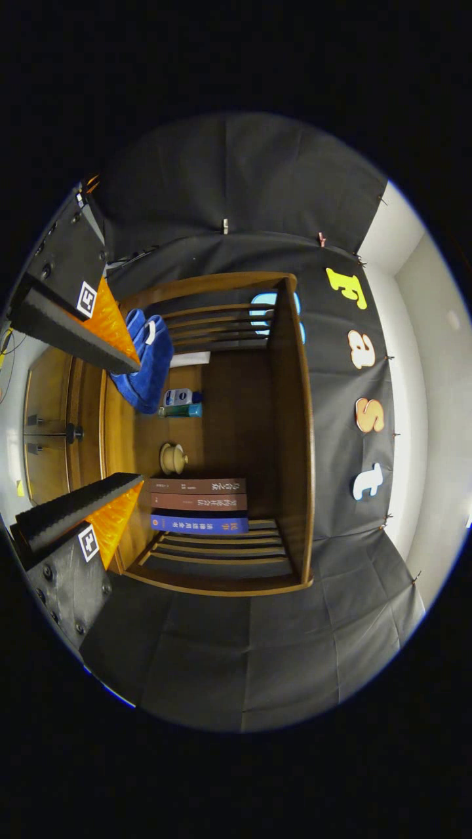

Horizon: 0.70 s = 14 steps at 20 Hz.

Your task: Pull open the drawer, take out the items inside it, and place them on the countertop above the cabinet.

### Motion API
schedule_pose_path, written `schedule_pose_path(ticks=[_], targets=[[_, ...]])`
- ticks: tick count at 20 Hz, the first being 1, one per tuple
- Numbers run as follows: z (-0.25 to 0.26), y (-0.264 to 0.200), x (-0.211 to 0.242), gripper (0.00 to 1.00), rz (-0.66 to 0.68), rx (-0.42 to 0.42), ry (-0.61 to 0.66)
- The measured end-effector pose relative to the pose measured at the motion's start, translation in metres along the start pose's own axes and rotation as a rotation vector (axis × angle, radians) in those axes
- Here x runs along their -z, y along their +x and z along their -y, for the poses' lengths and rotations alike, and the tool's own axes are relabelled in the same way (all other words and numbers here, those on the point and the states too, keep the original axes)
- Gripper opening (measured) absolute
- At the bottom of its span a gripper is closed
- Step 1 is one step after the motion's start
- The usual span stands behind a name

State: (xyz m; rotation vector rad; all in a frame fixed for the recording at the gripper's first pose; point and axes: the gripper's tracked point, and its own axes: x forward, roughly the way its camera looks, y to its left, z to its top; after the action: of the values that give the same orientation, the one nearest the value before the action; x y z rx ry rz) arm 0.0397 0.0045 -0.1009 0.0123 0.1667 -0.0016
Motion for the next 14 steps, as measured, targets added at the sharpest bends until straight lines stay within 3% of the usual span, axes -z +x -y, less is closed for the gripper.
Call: schedule_pose_path(ticks=[14], targets=[[0.007,0.089,0.139,0.99,-0.249,0.033,0.029]])
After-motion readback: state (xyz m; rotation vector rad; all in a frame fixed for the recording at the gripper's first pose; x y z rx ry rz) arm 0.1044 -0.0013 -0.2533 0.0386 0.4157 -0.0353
